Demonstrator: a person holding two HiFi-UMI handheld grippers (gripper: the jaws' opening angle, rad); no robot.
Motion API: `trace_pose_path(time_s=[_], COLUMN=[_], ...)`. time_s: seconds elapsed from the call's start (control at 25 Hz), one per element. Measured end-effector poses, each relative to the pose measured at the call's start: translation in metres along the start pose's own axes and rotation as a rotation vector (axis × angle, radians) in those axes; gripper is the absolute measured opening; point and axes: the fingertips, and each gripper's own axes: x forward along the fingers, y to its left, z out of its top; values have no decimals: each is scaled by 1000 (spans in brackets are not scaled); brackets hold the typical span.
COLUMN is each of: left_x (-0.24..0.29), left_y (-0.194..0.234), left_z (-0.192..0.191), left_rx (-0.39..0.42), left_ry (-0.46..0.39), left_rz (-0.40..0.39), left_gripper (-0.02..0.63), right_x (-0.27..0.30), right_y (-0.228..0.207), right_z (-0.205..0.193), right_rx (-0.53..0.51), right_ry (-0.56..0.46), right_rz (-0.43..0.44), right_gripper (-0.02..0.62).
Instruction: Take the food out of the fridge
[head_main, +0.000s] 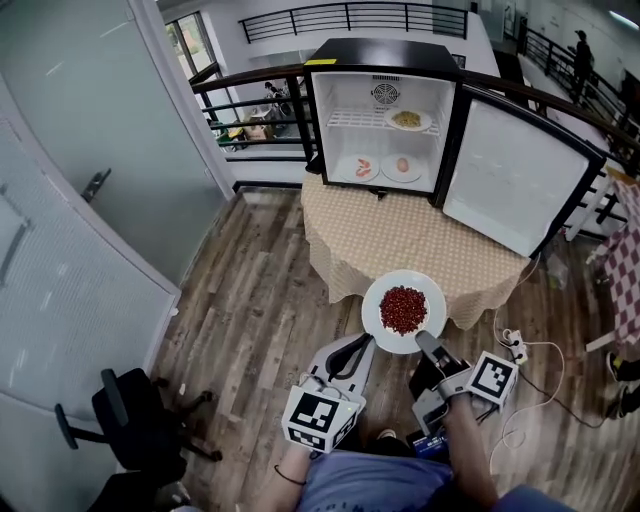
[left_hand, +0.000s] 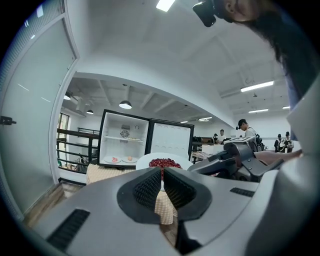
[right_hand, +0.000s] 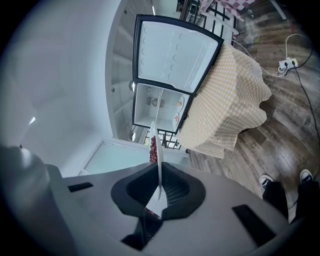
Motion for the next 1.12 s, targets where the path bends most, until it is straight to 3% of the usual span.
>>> trace_pose_path(time_s=[0.36,1.12], left_x=[-34,-55], left_y=[-51,-107], left_z=[-12,-21], left_rx=[4,35], left_ry=[1,7], left_rz=[35,-17], left_gripper=[23,23], right_x=[-50,-112], right_y=[-7,-16], right_z=[-21,-32], right_rx=[-16,-9], right_ry=[46,-1], right_rz=[17,36], right_gripper=[23,25])
